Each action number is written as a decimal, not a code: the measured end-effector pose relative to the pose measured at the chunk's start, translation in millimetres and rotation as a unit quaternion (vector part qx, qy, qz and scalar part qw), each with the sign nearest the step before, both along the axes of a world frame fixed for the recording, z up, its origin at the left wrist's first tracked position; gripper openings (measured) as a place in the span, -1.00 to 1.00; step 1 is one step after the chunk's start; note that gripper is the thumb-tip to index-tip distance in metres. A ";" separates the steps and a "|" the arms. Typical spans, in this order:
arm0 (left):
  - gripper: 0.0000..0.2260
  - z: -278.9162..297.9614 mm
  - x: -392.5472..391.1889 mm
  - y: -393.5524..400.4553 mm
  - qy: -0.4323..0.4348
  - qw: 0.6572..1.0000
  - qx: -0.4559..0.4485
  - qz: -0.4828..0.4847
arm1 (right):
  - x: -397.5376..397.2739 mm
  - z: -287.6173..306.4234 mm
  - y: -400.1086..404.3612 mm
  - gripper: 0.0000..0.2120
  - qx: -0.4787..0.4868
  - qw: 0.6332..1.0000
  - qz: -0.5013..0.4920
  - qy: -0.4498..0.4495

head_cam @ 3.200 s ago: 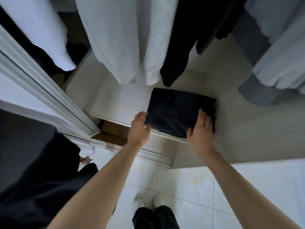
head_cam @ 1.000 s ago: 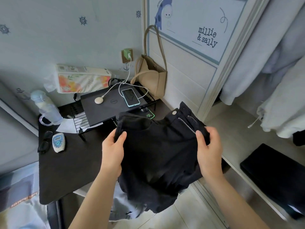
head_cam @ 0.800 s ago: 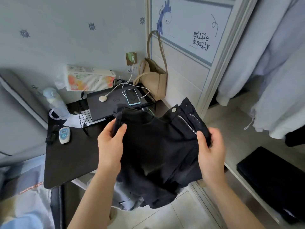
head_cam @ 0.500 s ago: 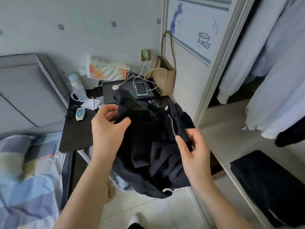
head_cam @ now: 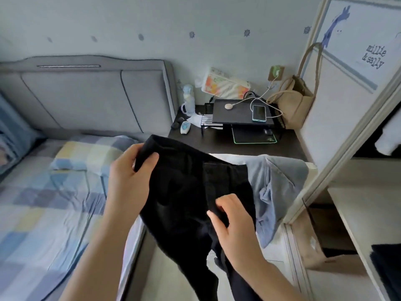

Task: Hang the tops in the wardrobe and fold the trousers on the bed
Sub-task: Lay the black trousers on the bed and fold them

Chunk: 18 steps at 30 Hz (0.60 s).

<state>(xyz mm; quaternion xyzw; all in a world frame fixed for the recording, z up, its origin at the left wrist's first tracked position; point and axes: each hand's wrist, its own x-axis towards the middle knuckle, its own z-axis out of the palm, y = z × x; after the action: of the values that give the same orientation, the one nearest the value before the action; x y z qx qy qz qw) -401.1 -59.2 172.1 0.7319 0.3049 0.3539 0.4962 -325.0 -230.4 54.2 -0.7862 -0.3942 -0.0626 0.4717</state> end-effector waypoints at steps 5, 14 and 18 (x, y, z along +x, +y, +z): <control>-0.75 6.2 -82.9 26.7 -0.070 0.996 0.002 0.061 | -38.6 -21.0 46.5 -0.74 -0.111 0.991 0.068 0.036; -0.71 19.6 -209.7 76.8 -0.034 0.999 0.020 -0.016 | -113.6 -37.2 125.7 -0.79 -0.230 0.935 0.258 0.074; -0.94 27.6 -264.4 102.1 -0.035 0.998 -0.002 -0.057 | -112.2 -22.0 173.5 -0.71 -0.127 0.973 0.189 0.030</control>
<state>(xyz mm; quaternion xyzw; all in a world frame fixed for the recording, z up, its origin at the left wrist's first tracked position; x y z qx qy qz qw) -665.5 42.9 199.7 0.7344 0.2455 0.3499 0.5272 -437.2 -57.0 32.2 -0.7526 -0.5259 0.1012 0.3831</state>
